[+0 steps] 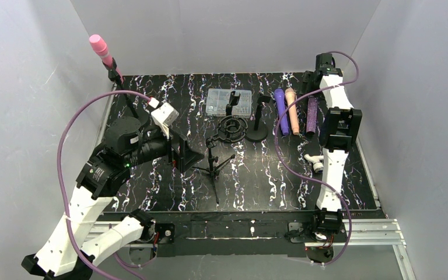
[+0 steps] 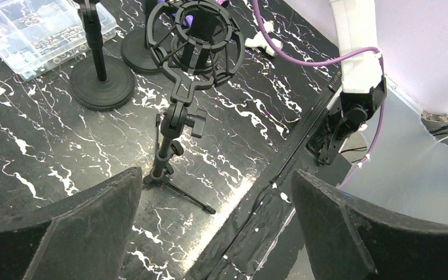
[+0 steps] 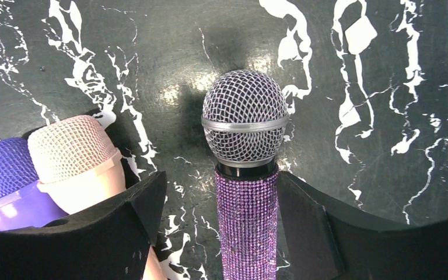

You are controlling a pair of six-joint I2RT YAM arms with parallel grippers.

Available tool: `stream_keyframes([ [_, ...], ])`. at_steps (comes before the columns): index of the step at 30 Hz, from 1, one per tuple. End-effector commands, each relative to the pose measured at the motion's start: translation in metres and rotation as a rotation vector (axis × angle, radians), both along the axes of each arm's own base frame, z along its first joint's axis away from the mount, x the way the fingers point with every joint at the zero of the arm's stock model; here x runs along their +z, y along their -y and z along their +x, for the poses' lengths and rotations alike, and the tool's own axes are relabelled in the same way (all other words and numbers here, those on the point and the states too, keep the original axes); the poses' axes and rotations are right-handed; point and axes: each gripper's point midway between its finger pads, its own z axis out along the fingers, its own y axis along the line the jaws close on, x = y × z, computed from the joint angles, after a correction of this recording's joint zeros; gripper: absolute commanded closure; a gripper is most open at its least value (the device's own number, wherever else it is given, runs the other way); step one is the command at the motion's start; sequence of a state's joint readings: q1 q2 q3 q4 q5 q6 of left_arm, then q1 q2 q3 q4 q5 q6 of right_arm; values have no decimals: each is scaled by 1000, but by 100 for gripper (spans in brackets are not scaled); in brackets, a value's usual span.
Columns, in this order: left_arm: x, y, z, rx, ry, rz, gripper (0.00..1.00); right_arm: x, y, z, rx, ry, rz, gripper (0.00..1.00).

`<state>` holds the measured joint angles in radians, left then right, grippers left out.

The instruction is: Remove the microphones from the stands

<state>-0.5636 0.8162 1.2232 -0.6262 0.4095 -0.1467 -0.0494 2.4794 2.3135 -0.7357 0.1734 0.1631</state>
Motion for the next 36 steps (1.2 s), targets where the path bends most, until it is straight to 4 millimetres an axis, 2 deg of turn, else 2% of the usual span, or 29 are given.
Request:
stream_keyframes([
  [1,3,1,-5,-18,13,-17,2,26,-3,7,0,69,91,22],
  [6,1,1,-5,-20,5,-15,2,25,-5,6,-1,70,112,22],
  [15,0,2,-4,-21,1,-13,2,41,-2,7,-5,97,95,21],
  [23,2,3,-4,-24,-2,-19,2,43,0,6,-10,93,82,21],
  [36,4,4,-3,-16,-7,-24,2,71,4,5,-20,132,59,20],
])
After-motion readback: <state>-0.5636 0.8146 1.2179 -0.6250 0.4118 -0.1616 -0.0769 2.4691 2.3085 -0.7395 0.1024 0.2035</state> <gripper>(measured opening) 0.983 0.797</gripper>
